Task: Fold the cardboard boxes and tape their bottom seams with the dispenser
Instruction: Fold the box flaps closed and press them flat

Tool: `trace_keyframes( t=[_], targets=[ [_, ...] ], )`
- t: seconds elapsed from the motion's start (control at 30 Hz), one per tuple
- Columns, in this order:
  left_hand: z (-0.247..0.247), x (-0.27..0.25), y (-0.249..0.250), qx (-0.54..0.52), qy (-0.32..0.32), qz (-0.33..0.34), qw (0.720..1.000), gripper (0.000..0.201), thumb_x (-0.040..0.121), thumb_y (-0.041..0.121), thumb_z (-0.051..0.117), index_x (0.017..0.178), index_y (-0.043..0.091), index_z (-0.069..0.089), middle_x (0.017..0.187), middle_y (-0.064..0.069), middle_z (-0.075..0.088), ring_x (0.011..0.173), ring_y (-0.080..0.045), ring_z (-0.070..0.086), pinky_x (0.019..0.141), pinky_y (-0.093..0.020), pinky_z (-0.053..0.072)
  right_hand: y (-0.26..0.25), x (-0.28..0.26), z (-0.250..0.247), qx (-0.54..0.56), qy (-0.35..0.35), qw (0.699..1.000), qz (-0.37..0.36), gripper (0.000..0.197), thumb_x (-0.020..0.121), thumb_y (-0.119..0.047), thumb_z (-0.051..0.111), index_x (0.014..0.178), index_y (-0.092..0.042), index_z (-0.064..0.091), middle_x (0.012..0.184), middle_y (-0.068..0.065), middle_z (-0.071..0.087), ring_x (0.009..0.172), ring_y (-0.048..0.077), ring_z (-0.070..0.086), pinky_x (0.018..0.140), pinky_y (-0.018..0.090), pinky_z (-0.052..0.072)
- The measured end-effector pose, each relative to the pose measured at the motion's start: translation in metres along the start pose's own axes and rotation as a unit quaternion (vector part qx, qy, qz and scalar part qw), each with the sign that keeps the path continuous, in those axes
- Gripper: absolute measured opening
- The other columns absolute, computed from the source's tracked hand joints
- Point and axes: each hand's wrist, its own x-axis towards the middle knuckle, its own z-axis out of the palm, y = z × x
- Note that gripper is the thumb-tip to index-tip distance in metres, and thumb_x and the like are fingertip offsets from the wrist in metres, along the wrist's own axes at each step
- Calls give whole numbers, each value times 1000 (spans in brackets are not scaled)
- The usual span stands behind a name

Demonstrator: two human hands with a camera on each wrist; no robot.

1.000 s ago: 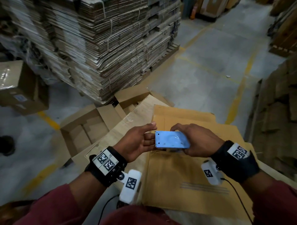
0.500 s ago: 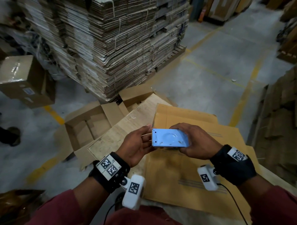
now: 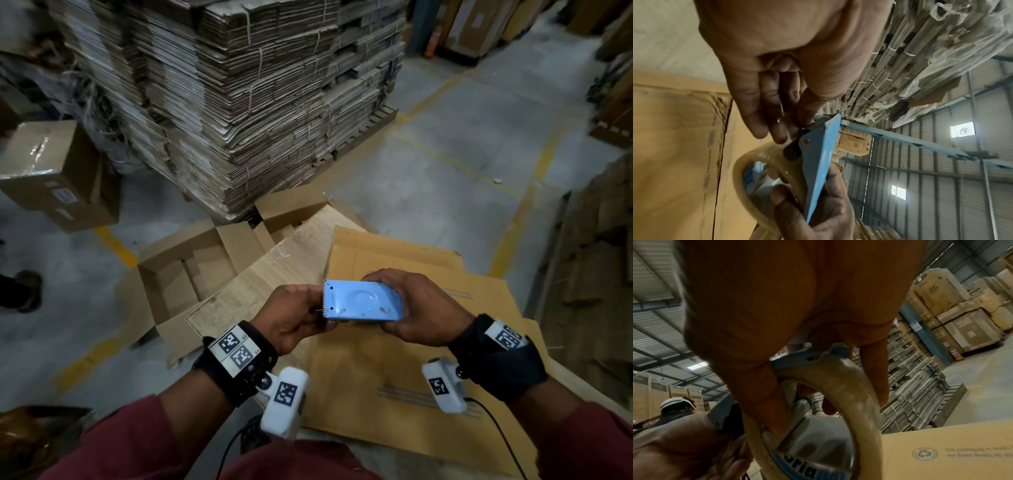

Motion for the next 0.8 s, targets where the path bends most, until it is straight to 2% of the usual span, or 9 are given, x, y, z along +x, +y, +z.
trace_keyframes(
  t=[0.1,0.17,0.23,0.33,0.43,0.5,0.63,0.73,0.8],
  targets=[
    [-6,4,4,48,33,32,998,17,91,-2,67,106,-8,75,98,-24,77,73,-27,73,80,-43,64,-2,2,1,-29,-8,1000,1,61,71,-48,75,129,-39,58,121,-22,65,106,2,62,85,35,55],
    [-11,7,8,91,64,70,991,11,93,-6,67,101,-11,72,91,-24,77,71,-29,75,69,-41,65,-5,2,1,-67,-29,997,5,64,73,-53,72,133,-43,52,118,-22,65,99,4,62,79,35,55],
    [-14,7,13,117,74,84,987,5,93,-7,68,93,-8,73,87,-24,77,71,-28,75,61,-35,63,-7,-1,-2,-100,-48,994,8,67,74,-53,68,137,-46,45,115,-21,65,94,7,62,74,35,53],
    [-15,9,17,124,61,83,987,13,94,-8,65,86,-2,74,84,-21,77,70,-26,75,60,-33,62,-7,-7,-11,-125,-61,990,23,69,77,-56,69,140,-47,41,113,-21,65,91,7,60,71,34,51],
    [-13,11,18,129,57,79,987,6,93,-5,69,90,-4,74,81,-17,77,64,-21,74,62,-35,65,-4,-12,-18,-138,-64,988,37,69,78,-59,69,139,-48,38,113,-20,67,94,10,62,73,37,54],
    [-12,13,18,127,55,71,988,5,93,-3,70,94,-6,74,82,-17,78,64,-20,74,62,-35,65,-3,-15,-21,-144,-70,986,45,70,76,-66,63,139,-50,37,114,-21,66,96,9,63,74,37,54],
    [-14,16,18,121,57,60,989,2,92,-2,72,92,-3,73,78,-19,76,60,-19,72,57,-31,62,-3,-18,-24,-149,-83,984,51,80,69,-84,49,140,-52,35,122,-24,64,103,9,63,79,36,53],
    [-14,20,16,104,56,52,992,2,92,-4,72,93,-5,72,76,-20,75,59,-20,72,55,-30,61,2,-22,-26,-163,-94,981,47,86,72,-84,48,148,-60,17,138,-23,58,113,12,62,85,38,54],
    [-14,24,13,104,56,53,992,2,91,-4,72,93,-6,73,76,-20,75,59,-20,72,55,-30,61,4,-24,-28,-176,-116,977,34,87,78,-89,40,151,-65,-1,135,-16,58,110,16,62,85,41,54]
  ],
)
